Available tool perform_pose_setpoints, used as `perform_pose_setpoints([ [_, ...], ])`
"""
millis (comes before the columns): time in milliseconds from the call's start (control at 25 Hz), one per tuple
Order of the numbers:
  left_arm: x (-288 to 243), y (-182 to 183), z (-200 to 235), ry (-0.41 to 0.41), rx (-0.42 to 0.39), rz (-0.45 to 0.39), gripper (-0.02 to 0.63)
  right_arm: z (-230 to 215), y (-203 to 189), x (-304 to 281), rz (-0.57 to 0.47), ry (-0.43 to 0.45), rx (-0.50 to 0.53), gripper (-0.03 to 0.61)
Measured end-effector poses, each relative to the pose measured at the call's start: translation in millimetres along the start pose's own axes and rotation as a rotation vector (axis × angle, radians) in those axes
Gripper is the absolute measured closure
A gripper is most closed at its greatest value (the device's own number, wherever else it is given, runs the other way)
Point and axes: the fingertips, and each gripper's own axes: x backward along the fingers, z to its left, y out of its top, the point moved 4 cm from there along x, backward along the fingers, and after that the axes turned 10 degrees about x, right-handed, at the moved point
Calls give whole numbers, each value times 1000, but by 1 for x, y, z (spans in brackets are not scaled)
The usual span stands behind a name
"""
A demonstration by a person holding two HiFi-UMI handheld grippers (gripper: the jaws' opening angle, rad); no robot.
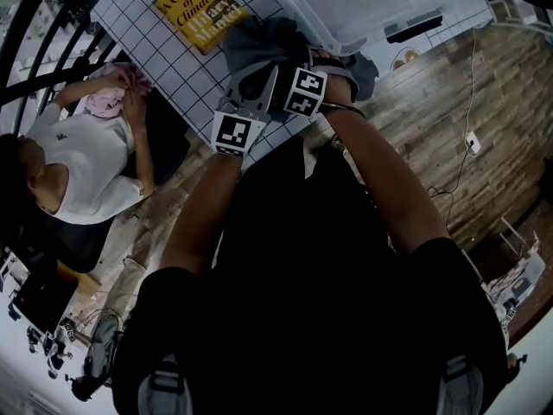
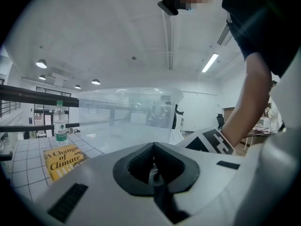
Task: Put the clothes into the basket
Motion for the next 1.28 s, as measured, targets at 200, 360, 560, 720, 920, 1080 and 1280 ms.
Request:
perform_pose_setpoints([
  [200, -1, 1, 1, 3, -4, 4, 611, -2, -1, 1, 2, 4, 9, 167],
  [360, 0, 1, -1, 7, -6, 17, 611, -2, -2, 2, -10, -12, 9, 209],
  [560, 0, 1, -4, 2, -17, 20, 611, -2, -2, 9, -15, -15, 0, 262],
  [720, 2, 6, -8, -3, -11, 4, 611, 3, -3, 21, -23, 12, -24, 273],
  [920, 5, 12, -17, -17, -36, -10, 611, 5, 1, 46, -45, 57, -52, 275],
  [1080, 11, 20, -31, -29, -51, -18, 611, 13, 0, 68, -54, 119, -84, 275],
  [1280, 14, 32, -50, -25, -59, -38, 611, 25, -10, 99, -74, 173, -122, 275],
])
